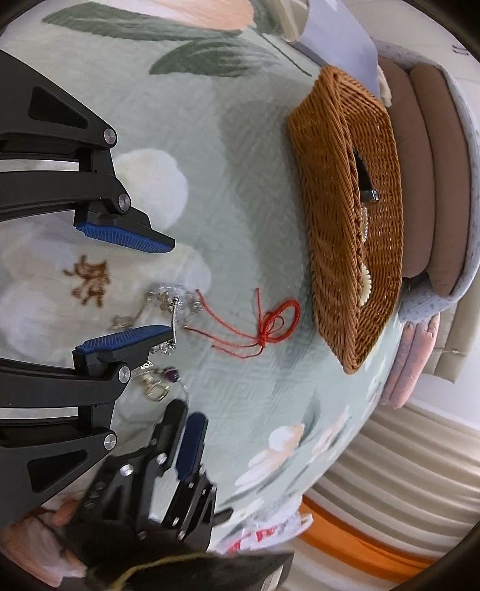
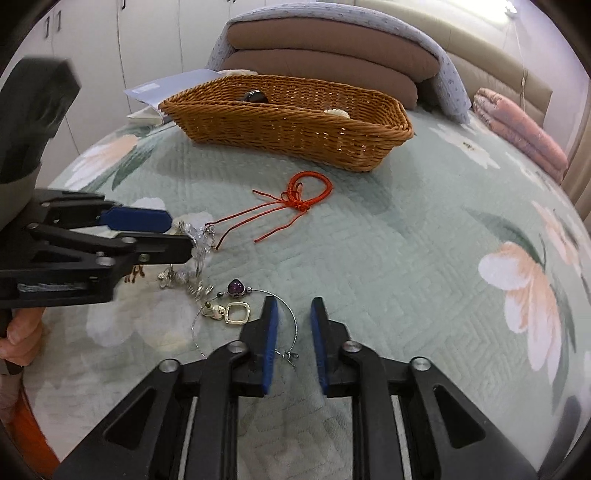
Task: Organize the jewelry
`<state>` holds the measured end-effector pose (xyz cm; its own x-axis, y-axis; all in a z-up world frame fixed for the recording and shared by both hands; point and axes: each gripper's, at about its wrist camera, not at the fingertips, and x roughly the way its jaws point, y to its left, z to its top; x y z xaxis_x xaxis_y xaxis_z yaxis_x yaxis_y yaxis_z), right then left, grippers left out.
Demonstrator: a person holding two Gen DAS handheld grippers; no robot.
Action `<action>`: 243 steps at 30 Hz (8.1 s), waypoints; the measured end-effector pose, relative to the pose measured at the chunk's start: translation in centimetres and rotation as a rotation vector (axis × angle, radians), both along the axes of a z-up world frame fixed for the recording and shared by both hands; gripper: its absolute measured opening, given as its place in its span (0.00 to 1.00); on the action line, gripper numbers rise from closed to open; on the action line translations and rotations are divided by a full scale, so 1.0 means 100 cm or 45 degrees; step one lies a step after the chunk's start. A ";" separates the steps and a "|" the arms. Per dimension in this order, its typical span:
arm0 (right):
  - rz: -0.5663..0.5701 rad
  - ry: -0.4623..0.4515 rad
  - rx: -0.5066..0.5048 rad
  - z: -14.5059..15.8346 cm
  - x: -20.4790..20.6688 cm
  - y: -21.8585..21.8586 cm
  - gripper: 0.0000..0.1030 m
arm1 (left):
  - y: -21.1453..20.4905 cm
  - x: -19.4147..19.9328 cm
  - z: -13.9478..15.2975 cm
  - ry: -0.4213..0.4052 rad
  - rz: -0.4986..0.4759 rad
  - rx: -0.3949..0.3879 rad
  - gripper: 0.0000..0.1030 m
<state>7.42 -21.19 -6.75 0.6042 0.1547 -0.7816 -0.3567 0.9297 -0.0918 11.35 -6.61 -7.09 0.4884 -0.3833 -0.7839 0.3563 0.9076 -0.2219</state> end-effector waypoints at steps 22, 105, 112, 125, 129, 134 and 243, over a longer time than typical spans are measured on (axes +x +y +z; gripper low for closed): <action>0.031 0.097 0.023 0.006 -0.015 -0.035 0.10 | 0.018 -0.017 0.003 -0.034 0.016 0.125 0.21; -0.243 -0.053 0.370 0.090 0.223 0.007 0.11 | 0.040 0.162 0.103 -0.379 0.233 -0.107 0.11; -0.212 0.013 0.431 0.076 0.219 0.000 0.19 | 0.046 0.172 0.079 -0.273 0.246 -0.159 0.15; -0.080 -0.013 0.517 0.093 0.148 -0.019 0.35 | 0.068 0.133 0.100 -0.307 0.235 -0.229 0.55; -0.031 -0.003 0.504 0.084 0.111 -0.024 0.35 | 0.070 0.103 0.104 -0.348 0.184 -0.245 0.55; 0.003 0.018 0.491 0.068 0.070 -0.031 0.35 | 0.061 0.064 0.102 -0.360 0.076 -0.266 0.55; -0.213 -0.086 0.348 0.074 0.233 0.015 0.18 | 0.067 0.167 0.083 -0.410 0.340 -0.159 0.07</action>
